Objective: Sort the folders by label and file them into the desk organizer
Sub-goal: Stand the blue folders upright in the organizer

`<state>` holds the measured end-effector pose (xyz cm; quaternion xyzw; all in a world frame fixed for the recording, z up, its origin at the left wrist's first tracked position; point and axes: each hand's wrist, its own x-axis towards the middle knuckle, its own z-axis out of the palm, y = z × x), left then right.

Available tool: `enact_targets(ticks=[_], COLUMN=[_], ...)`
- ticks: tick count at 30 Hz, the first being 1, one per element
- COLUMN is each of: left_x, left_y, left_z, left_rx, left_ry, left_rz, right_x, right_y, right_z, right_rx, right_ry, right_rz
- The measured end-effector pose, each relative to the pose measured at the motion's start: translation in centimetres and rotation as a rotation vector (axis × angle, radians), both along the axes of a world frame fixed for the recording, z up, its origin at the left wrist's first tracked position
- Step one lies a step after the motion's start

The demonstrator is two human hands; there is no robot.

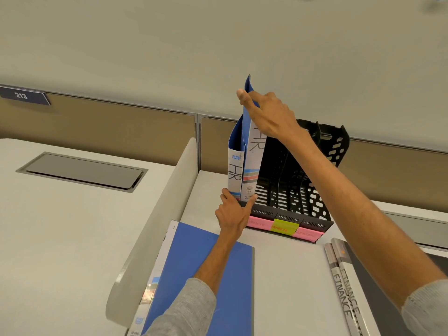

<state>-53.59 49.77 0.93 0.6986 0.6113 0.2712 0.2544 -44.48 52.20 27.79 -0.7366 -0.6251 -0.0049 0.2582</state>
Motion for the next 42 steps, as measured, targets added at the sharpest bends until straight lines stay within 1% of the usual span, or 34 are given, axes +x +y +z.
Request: enact_targets(ticks=[3, 6, 13, 18, 21, 24, 26, 28, 30, 33, 36, 37, 39, 42], left_x=[-0.1, -0.4, -0.5, -1.1, -1.5, -1.7, -1.8, -1.8, -1.8, -2.0, -2.4, -2.5, -2.6, -2.8], left_y=[-0.1, -0.1, 0.1, 0.3, 0.4, 0.4, 0.4, 0.2, -0.1, 0.0, -0.2, -0.4, -0.8, -1.7], left_z=[0.1, 0.0, 0.0, -0.9, -1.3, -1.2, -1.1, -0.8, -0.6, -0.4, -0.3, -0.2, 0.1, 0.7], left_rx=[-0.003, 0.003, -0.02, -0.003, 0.007, 0.008, 0.005, -0.01, -0.023, -0.03, -0.05, -0.061, -0.077, -0.08], left_ry=[0.014, 0.02, -0.005, 0.002, -0.006, -0.007, 0.0, -0.011, -0.028, -0.028, -0.03, -0.036, -0.043, -0.036], left_rz=[-0.013, -0.03, -0.048, -0.118, -0.134, -0.134, -0.143, -0.142, -0.143, -0.169, -0.201, -0.209, -0.222, -0.235], right_x=[0.6, 1.1, 1.4, 1.7, 0.7, 0.1, 0.6, 0.8, 0.7, 0.5, 0.8, 0.9, 0.8, 0.6], right_y=[0.3, 0.8, 1.6, 1.7, 0.9, -0.6, -0.6, -0.4, -0.2, 0.1, 0.3, 0.2, -0.4, -1.2], right_z=[1.0, 1.5, 0.9, -0.1, -4.1, -8.1, -8.6, -8.5, -8.6, -8.7, -8.7, -8.7, -8.8, -8.8], right_rx=[-0.143, -0.219, -0.186, -0.131, -0.161, -0.201, -0.201, -0.21, -0.206, -0.193, -0.193, -0.195, -0.185, -0.11], right_ry=[0.079, 0.112, 0.169, 0.238, 0.185, 0.093, 0.063, 0.049, 0.103, 0.251, 0.475, 0.515, 0.5, 0.411], right_rz=[0.067, 0.091, 0.089, 0.091, 0.093, 0.027, -0.012, -0.006, 0.012, 0.047, 0.019, -0.001, -0.008, 0.042])
